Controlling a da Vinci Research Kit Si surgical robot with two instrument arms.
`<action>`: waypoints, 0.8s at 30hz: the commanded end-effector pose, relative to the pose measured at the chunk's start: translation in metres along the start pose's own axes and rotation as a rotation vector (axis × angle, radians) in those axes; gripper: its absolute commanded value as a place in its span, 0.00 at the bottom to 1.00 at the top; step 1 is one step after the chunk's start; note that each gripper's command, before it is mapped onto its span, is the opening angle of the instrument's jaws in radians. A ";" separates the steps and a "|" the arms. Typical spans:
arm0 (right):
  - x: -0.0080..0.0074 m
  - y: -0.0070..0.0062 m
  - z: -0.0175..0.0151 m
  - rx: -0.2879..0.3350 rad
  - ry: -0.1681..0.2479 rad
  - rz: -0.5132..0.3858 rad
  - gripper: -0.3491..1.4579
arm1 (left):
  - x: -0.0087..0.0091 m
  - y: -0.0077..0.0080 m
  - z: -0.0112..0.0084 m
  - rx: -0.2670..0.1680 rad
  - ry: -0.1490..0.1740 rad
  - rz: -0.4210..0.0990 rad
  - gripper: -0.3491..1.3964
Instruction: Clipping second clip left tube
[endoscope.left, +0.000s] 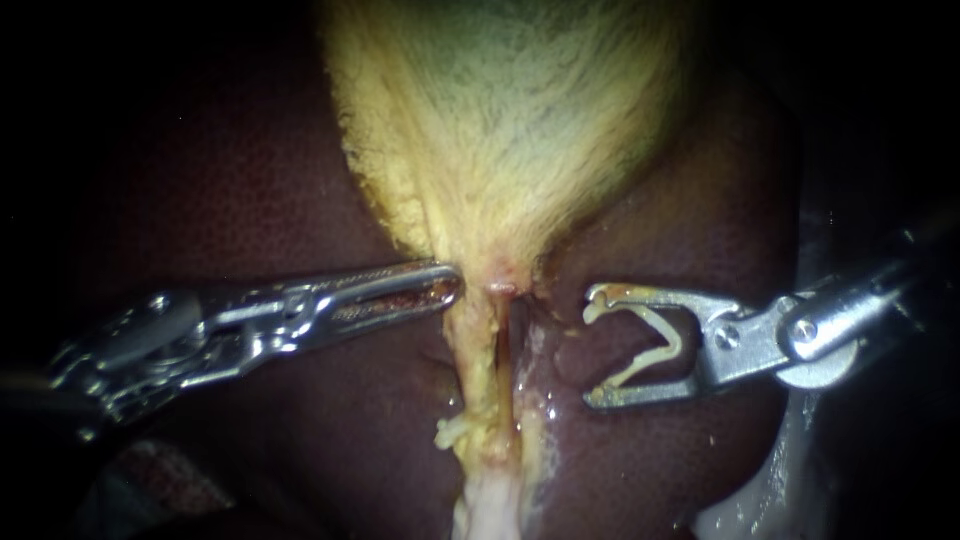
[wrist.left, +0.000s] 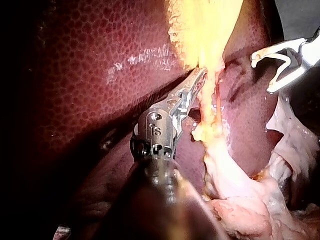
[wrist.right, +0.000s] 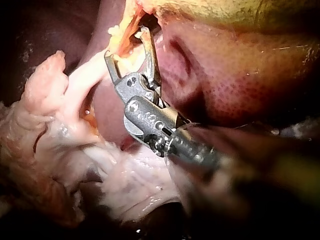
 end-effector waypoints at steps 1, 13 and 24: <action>0.0000 -0.0002 0.0003 0.002 0.000 -0.001 0.52 | 0.0000 0.0000 -0.0002 0.001 0.000 0.000 0.05; -0.0017 -0.0034 0.0081 0.056 0.016 0.132 0.52 | -0.0016 0.0011 -0.0049 -0.017 -0.003 -0.005 0.05; -0.0033 -0.0034 0.0148 0.052 0.010 0.213 0.52 | -0.0028 0.0000 -0.0080 -0.040 -0.006 -0.012 0.00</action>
